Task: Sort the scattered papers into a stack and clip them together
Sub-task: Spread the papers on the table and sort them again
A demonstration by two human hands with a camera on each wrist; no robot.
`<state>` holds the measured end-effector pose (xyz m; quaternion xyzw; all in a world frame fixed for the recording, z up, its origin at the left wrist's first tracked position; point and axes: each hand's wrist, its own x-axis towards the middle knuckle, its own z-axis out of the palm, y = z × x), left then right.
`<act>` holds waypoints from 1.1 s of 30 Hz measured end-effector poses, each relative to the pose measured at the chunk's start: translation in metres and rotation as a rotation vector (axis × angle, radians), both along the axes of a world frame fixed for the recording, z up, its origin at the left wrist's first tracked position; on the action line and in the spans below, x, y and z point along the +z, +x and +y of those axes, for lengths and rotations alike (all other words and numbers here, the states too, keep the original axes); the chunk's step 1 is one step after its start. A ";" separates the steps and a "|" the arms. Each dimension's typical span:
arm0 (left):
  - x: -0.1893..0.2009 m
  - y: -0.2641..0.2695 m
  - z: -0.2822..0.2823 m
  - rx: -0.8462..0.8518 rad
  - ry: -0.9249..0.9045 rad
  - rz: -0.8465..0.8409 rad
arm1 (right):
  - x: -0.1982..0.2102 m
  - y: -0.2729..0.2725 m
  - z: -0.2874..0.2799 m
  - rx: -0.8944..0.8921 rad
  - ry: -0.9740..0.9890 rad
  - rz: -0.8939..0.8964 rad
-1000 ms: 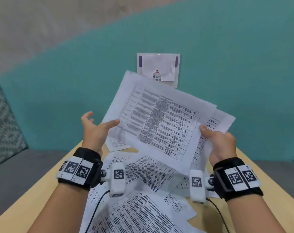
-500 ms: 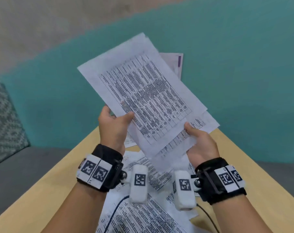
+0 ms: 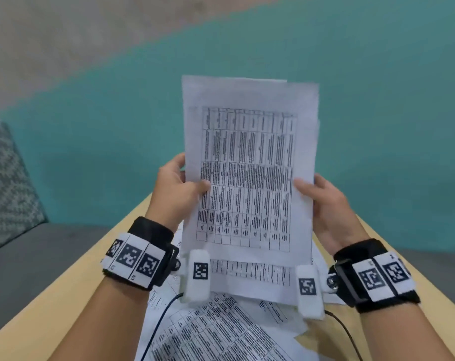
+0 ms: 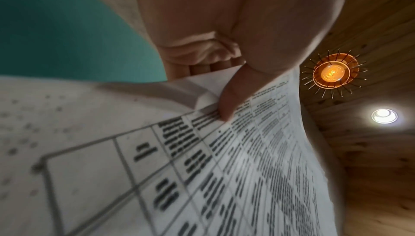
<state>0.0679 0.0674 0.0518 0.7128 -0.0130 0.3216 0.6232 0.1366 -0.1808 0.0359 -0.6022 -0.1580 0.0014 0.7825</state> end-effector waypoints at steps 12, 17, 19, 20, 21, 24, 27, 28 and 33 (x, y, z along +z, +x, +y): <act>-0.020 0.016 -0.025 -0.033 0.001 0.116 | -0.007 -0.003 0.021 -0.247 -0.112 -0.114; -0.019 0.016 -0.025 -0.025 -0.038 0.102 | -0.004 -0.002 0.019 -0.265 -0.107 -0.127; -0.018 0.016 -0.023 -0.033 -0.049 0.103 | -0.001 -0.004 0.018 -0.307 -0.114 -0.186; -0.018 0.016 -0.023 -0.034 -0.050 0.107 | 0.001 -0.005 0.018 -0.338 -0.116 -0.236; -0.018 0.016 -0.022 -0.033 -0.051 0.111 | 0.003 -0.006 0.017 -0.369 -0.112 -0.293; -0.018 0.015 -0.019 -0.040 -0.067 0.123 | 0.017 -0.011 0.012 -0.450 -0.065 -0.457; -0.015 0.014 -0.017 -0.054 -0.070 0.127 | 0.031 -0.015 0.005 -0.484 0.032 -0.515; -0.015 0.013 -0.017 -0.060 -0.073 0.130 | 0.034 -0.016 0.003 -0.478 0.053 -0.512; -0.016 0.013 -0.013 -0.065 -0.057 0.150 | 0.036 -0.018 -0.002 -0.477 0.014 -0.451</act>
